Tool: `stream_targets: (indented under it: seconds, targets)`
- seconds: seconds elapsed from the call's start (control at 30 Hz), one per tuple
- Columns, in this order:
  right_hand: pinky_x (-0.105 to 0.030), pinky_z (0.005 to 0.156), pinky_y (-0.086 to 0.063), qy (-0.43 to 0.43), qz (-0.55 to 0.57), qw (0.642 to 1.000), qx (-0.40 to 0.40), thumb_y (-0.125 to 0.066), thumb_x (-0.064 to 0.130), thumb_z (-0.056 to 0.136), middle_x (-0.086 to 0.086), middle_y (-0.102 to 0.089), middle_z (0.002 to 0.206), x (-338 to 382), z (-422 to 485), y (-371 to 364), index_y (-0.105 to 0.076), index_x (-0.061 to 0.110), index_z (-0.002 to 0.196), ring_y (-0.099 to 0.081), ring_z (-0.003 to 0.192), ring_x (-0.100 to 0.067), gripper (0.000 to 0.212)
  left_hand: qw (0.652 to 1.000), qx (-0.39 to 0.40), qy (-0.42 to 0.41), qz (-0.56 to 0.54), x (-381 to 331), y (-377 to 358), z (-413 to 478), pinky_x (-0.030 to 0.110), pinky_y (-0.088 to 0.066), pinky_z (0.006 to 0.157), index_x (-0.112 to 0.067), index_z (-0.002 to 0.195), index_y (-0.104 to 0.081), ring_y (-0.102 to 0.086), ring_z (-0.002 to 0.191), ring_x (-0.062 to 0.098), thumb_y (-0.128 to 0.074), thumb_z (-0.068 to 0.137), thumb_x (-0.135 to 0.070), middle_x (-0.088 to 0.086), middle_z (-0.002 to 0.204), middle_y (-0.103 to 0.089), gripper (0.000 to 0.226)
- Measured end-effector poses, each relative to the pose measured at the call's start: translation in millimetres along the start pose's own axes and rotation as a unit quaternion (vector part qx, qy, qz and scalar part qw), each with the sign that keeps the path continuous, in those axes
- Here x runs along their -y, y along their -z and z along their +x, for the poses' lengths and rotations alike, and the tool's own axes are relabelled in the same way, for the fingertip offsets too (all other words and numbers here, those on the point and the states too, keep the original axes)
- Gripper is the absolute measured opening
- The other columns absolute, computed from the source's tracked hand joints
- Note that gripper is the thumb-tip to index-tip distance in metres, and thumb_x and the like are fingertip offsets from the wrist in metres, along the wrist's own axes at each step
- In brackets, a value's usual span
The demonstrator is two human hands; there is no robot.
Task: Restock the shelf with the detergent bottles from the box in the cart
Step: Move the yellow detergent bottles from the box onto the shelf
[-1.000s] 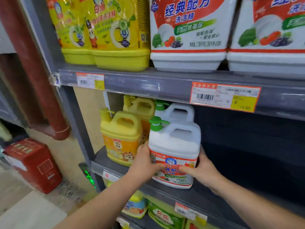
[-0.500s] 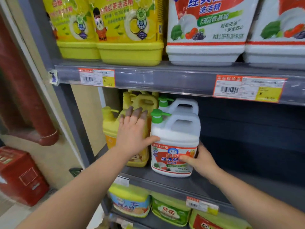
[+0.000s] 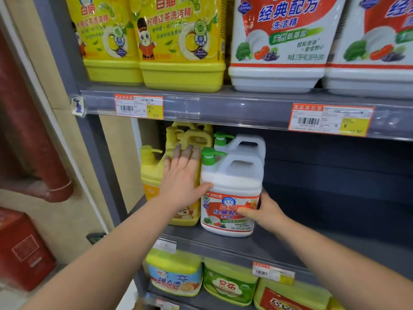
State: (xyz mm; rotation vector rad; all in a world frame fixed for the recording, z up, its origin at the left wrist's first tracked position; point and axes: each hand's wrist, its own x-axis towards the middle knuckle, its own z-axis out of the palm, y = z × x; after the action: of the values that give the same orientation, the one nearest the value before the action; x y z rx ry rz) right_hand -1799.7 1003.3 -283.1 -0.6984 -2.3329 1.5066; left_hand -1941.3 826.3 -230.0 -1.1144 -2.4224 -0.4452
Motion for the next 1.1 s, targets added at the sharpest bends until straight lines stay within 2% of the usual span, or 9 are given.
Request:
stream_targets:
  seconds: [0.13, 0.2, 0.23, 0.3, 0.37, 0.5, 0.57, 0.67, 1.1]
  targets:
    - [-0.006, 0.057, -0.048, 0.009, -0.024, 1.000, -0.007, -0.079, 0.018, 0.074, 0.015, -0.059, 0.100, 11, -7, 9, -0.039, 0.031, 0.120, -0.058, 0.079, 0.005, 0.062, 0.998, -0.038, -0.046, -0.028, -24, 11, -11, 0.055, -0.012, 0.112, -0.016, 0.146, -0.030, -0.008, 0.144, 0.038, -0.063, 0.077, -0.053, 0.014, 0.154, -0.024, 0.085]
    - [0.001, 0.065, -0.044, 0.035, -0.091, 0.995, -0.025, -0.076, 0.024, 0.077, 0.013, -0.056, 0.109, 18, -16, 19, -0.039, 0.025, 0.131, -0.057, 0.100, -0.002, 0.066, 0.992, -0.064, -0.098, -0.044, -43, 16, -16, 0.056, -0.024, 0.109, -0.012, 0.137, -0.045, -0.026, 0.138, 0.042, -0.068, 0.076, -0.044, 0.019, 0.144, -0.039, 0.073]
    - [0.000, 0.078, -0.042, 0.044, -0.148, 0.987, -0.037, -0.074, 0.031, 0.079, 0.008, -0.053, 0.119, 21, -23, 26, -0.034, 0.019, 0.140, -0.053, 0.113, -0.010, 0.074, 0.987, -0.081, -0.130, -0.055, -54, 17, -17, 0.055, -0.032, 0.104, -0.009, 0.131, -0.052, -0.037, 0.131, 0.044, -0.070, 0.074, -0.038, 0.021, 0.136, -0.047, 0.066]
    - [-0.026, 0.104, -0.038, 0.040, -0.282, 0.957, -0.062, -0.065, 0.048, 0.082, -0.005, -0.039, 0.143, 24, -39, 42, -0.021, 0.019, 0.148, -0.040, 0.132, -0.022, 0.085, 0.970, -0.113, -0.199, -0.088, -75, 16, -18, 0.051, -0.046, 0.090, -0.004, 0.115, -0.063, -0.056, 0.110, 0.044, -0.075, 0.068, -0.028, 0.022, 0.119, -0.060, 0.054]
    - [-0.042, 0.111, -0.031, 0.028, -0.399, 0.912, -0.096, -0.058, 0.054, 0.084, -0.008, -0.028, 0.152, 21, -59, 59, -0.016, 0.022, 0.150, -0.030, 0.139, -0.027, 0.084, 0.953, -0.100, -0.258, -0.121, -99, 11, -18, 0.045, -0.051, 0.082, -0.002, 0.108, -0.066, -0.062, 0.097, 0.040, -0.076, 0.068, -0.021, 0.020, 0.108, -0.064, 0.045]
    - [-0.049, 0.115, -0.017, -0.045, -0.526, 0.840, -0.124, -0.050, 0.057, 0.087, -0.001, -0.012, 0.159, 2, -113, 91, -0.011, 0.025, 0.150, -0.010, 0.146, -0.027, 0.081, 0.944, 0.035, -0.317, -0.090, -154, -11, -28, 0.042, -0.040, 0.094, -0.012, 0.129, -0.051, -0.050, 0.114, 0.031, -0.056, 0.086, -0.038, 0.009, 0.127, -0.053, 0.051]
    - [-0.050, 0.115, -0.016, -0.107, -0.537, 0.827, -0.129, -0.049, 0.057, 0.087, 0.000, -0.008, 0.160, -13, -145, 105, -0.010, 0.025, 0.150, -0.007, 0.147, -0.028, 0.081, 0.940, 0.086, -0.322, -0.071, -181, -26, -34, 0.040, -0.033, 0.098, -0.018, 0.136, -0.040, -0.041, 0.123, 0.027, -0.048, 0.089, -0.047, 0.003, 0.138, -0.043, 0.056]
    - [-0.050, 0.116, -0.016, -0.180, -0.528, 0.814, -0.162, -0.050, 0.057, 0.086, -0.001, -0.009, 0.159, -35, -195, 130, -0.010, 0.026, 0.150, -0.008, 0.146, -0.028, 0.081, 0.923, 0.128, -0.357, -0.071, -222, -38, -46, 0.039, -0.032, 0.100, -0.020, 0.137, -0.037, -0.037, 0.125, 0.026, -0.046, 0.089, -0.053, 0.001, 0.138, -0.039, 0.058]
    - [-0.050, 0.111, -0.023, -0.371, -0.466, 0.760, -0.260, -0.050, 0.057, 0.085, -0.001, -0.023, 0.154, -97, -470, 210, -0.018, 0.026, 0.148, -0.019, 0.142, -0.027, 0.077, 0.830, 0.180, -0.515, -0.114, -444, 1, -192, 0.041, -0.030, 0.105, -0.021, 0.132, -0.041, -0.036, 0.130, 0.027, -0.049, 0.085, -0.056, 0.005, 0.139, -0.042, 0.059]
